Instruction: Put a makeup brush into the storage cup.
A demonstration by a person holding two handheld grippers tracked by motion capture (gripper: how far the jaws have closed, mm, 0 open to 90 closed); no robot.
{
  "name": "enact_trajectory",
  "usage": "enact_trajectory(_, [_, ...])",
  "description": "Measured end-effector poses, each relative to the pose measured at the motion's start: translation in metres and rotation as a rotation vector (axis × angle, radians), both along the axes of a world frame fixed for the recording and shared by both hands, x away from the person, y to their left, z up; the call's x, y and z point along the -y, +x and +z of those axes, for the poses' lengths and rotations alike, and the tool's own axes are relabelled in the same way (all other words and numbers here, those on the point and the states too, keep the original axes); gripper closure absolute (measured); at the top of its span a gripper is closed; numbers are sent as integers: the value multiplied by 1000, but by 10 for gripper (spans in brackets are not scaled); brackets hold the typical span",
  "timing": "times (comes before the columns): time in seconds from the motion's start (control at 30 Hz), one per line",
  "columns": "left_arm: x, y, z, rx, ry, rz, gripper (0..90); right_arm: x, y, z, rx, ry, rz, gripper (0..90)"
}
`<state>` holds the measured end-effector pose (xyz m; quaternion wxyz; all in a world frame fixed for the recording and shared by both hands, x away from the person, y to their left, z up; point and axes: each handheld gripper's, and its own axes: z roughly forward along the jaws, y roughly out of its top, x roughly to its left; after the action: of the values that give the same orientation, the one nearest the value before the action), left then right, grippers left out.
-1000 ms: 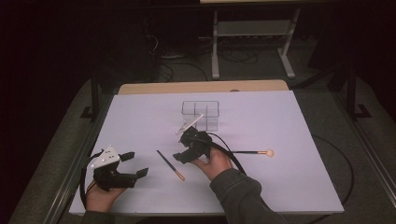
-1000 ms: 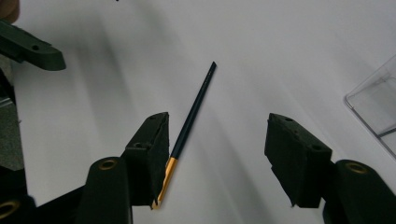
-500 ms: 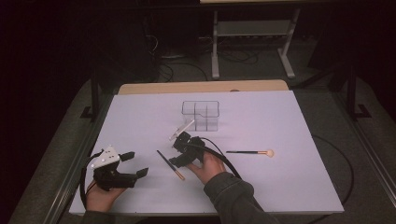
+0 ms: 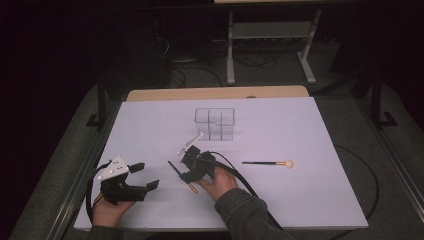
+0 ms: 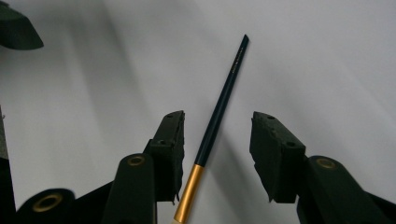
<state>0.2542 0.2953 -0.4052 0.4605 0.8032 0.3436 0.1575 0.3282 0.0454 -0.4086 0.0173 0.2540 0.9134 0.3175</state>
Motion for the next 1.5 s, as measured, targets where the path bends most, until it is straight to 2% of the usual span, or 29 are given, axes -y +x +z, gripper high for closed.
enact_trajectory(0.33, [0, 0, 0, 0, 3, -4, 169, -6, -3, -11, -31, -18, 7, 603])
enact_trajectory(0.9, [1, 0, -1, -7, -2, -1, 169, -6, -4, -21, -32, -52, 13, 686])
enact_trajectory(1.2, [2, 0, -1, -11, -2, 0, 169, -8, -6, -22, -15, -73, 20, 726])
enact_trajectory(1.5, [3, 0, -2, -13, 4, -1, 170, -11, -11, -22, 33, -107, 26, 777])
